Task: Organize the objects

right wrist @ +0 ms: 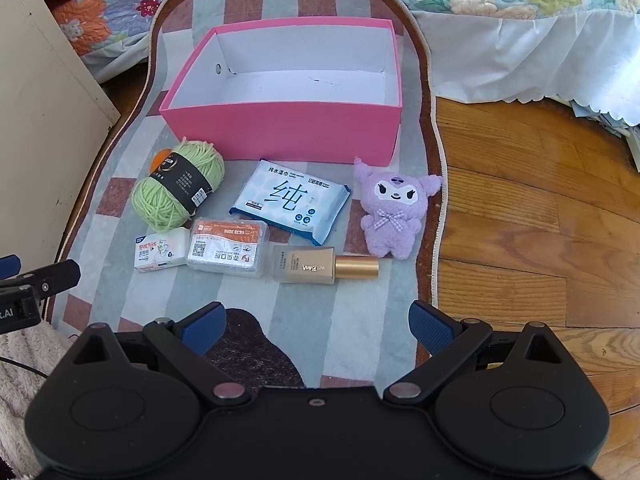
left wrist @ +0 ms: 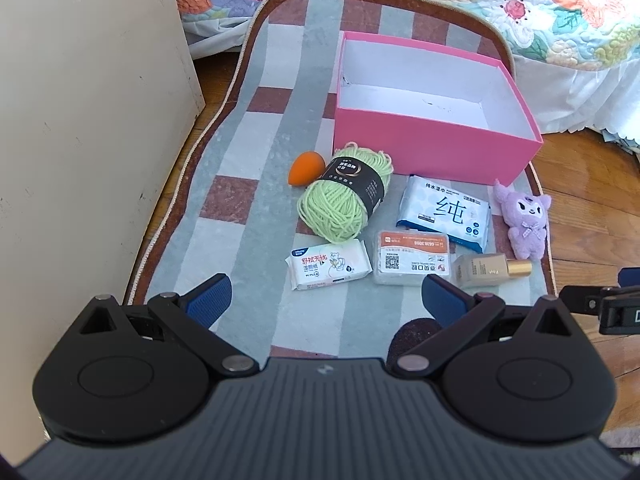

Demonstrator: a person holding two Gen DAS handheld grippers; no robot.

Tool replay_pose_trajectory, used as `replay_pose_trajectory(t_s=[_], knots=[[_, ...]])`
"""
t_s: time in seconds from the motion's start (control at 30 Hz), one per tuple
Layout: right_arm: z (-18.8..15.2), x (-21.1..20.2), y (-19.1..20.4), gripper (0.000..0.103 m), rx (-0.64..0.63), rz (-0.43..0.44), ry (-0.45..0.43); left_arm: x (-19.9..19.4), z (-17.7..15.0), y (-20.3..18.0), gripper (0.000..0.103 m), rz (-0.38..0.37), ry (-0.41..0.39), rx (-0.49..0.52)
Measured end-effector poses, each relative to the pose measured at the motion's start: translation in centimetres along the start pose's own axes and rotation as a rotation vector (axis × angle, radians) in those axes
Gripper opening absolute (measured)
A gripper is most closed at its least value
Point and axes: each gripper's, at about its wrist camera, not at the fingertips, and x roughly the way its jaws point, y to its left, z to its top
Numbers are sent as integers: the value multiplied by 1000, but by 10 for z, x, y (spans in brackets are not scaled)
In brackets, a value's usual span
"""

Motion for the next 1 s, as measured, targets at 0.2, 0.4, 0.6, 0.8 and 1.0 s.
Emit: replay_pose_trajectory(t_s=[0.2,0.4,0.6,0.8,1.0], knots=[[-1,2,-2,100,8,-3,8,-2,0,-1,103,-5,2,-2],[-1,2,-2,100,3,-4,10,0,6,4,103,-36,50,-37],[-1,3,-4,100,1,-16,21,-5,19,4,103,-26,33,37],[6,-1,2,100,-57,-20,1,-17,48,9,103,-17,4,150],[24,-22,19,100,-198,76,-180,-23,93,33,103,-77,-80,129]])
